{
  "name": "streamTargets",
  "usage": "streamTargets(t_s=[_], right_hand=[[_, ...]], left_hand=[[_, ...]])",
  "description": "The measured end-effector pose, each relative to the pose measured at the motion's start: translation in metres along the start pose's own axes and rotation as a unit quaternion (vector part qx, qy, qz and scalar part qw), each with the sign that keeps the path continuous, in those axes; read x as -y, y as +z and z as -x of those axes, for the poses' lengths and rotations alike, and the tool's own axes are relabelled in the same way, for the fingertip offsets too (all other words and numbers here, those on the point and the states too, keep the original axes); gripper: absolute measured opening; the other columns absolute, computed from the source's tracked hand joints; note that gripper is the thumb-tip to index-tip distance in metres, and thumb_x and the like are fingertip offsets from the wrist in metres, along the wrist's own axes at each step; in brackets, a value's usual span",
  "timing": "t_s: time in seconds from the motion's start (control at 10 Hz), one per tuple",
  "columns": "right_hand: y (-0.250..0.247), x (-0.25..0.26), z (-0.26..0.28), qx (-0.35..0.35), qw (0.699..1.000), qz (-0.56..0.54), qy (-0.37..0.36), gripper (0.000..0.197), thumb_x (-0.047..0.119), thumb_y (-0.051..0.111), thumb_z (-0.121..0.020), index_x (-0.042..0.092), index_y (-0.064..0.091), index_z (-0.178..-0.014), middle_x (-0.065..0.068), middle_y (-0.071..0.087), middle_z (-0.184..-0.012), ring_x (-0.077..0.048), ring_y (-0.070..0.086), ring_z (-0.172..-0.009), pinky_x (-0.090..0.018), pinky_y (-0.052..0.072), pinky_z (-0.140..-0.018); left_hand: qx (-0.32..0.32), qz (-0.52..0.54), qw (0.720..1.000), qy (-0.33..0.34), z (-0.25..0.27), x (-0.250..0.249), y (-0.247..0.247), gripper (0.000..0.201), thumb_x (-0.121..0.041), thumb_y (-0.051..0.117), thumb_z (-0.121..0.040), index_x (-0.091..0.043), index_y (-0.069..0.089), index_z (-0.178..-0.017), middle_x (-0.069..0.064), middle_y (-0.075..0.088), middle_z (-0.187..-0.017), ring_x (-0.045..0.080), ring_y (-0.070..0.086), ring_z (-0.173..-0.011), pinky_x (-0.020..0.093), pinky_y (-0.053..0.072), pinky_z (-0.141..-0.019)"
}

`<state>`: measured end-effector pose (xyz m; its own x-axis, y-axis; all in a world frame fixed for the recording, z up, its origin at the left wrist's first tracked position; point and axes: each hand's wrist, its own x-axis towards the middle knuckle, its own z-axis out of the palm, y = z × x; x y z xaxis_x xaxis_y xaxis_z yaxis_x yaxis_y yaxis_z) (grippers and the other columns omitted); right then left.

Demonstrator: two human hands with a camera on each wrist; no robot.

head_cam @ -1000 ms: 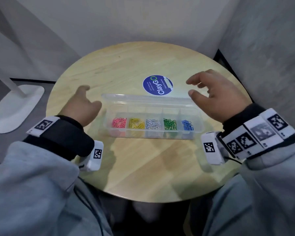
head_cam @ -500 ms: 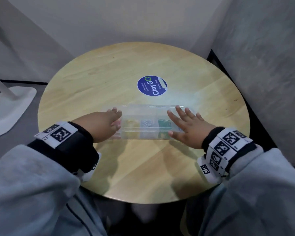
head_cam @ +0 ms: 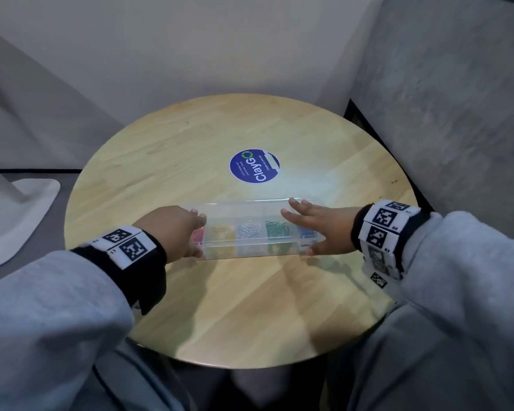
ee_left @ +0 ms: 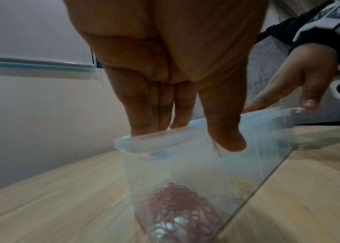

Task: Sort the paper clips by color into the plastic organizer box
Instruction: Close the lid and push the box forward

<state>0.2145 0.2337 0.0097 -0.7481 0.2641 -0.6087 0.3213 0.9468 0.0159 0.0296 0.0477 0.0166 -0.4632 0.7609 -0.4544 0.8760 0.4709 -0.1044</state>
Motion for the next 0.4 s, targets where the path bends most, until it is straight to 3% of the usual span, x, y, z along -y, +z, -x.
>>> streamTargets(t_s=[0.2, 0.3, 0.4], right_hand=[[0.011, 0.008, -0.003, -0.039, 0.999, -0.001, 0.020, 0.072, 0.021, 0.038, -0.099, 0.027, -0.014, -0.149, 0.000, -0.021, -0.157, -0.020, -0.008, -0.148, -0.037, 0.010, -0.121], [0.019, 0.012, -0.009, -0.060, 0.997, -0.010, 0.036, 0.073, 0.015, 0.037, -0.098, 0.028, -0.014, -0.149, -0.001, -0.019, -0.158, -0.023, -0.008, -0.148, -0.038, 0.010, -0.120], [0.014, 0.010, -0.001, -0.065, 0.997, -0.020, 0.033, 0.076, 0.018, 0.041, -0.095, 0.028, -0.012, -0.149, -0.001, -0.018, -0.158, -0.021, -0.008, -0.148, -0.038, 0.005, -0.121]], left_hand=[[-0.001, -0.054, 0.999, 0.006, -0.001, -0.006, 0.004, 0.060, -0.035, 0.054, -0.090, -0.018, 0.033, -0.144, 0.001, 0.026, -0.156, 0.021, 0.047, -0.128, 0.030, 0.041, -0.102], [-0.007, -0.056, 0.998, 0.006, -0.002, -0.009, 0.003, 0.051, -0.035, 0.056, -0.088, -0.015, 0.044, -0.134, 0.002, 0.043, -0.145, 0.022, 0.052, -0.119, 0.031, 0.044, -0.096], [-0.015, -0.024, 1.000, 0.009, 0.006, -0.004, -0.001, 0.061, -0.039, 0.060, -0.085, -0.017, 0.039, -0.139, 0.003, 0.042, -0.145, 0.022, 0.047, -0.127, 0.034, 0.041, -0.103]])
